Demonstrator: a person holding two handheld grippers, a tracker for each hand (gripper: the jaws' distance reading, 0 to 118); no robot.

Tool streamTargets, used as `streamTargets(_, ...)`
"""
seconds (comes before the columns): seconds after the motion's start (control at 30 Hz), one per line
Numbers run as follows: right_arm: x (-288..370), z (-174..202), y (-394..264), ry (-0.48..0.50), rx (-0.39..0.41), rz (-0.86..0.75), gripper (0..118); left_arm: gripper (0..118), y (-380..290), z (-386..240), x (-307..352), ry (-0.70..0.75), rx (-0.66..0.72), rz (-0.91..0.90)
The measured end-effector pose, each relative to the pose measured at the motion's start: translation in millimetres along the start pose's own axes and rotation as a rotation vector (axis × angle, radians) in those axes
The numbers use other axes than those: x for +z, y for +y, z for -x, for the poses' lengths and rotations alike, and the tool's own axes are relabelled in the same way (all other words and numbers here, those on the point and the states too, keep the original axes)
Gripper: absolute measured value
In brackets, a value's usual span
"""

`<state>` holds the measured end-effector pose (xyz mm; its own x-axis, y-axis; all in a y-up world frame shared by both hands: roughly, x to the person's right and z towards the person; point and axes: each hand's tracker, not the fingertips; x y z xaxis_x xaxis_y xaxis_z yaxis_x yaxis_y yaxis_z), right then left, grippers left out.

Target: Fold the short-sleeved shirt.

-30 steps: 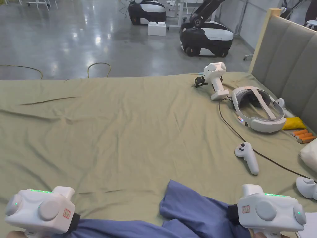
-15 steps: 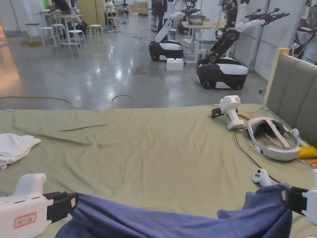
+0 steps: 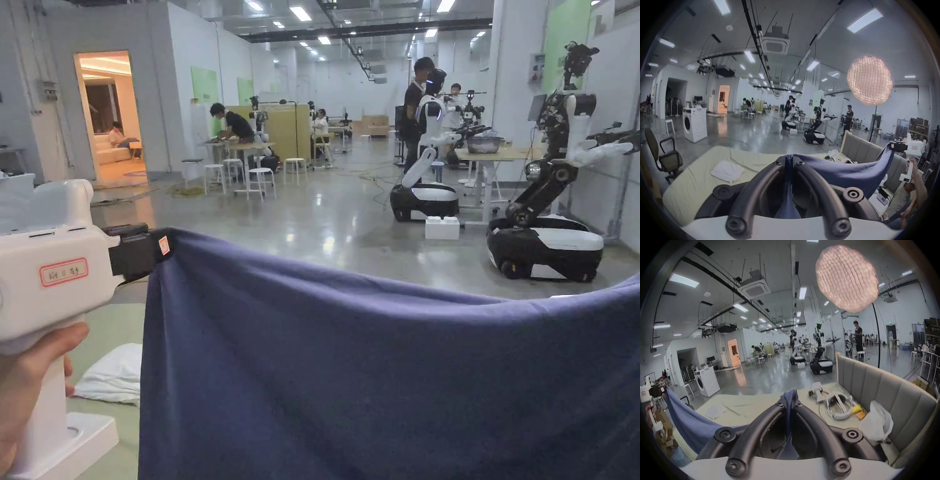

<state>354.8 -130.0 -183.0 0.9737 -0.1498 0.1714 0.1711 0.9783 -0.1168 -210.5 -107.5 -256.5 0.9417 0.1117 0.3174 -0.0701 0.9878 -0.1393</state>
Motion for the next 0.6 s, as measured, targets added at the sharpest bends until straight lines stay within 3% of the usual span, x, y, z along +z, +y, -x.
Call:
streamTargets(0.17,-19,18,48,-0.009,0.038,-0.042,4,9,36,17,-24,0.021,0.055,-0.032)
streamTargets(0.37,-51,29,78,-0.012,0.022,-0.050,4,9,50,34,-88,0.071,0.010,-0.025)
streamTargets(0.6,-94,34,80,-0.156,0.106,-0.043,4,9,65,32,-148,0.110,0.000,-0.007)
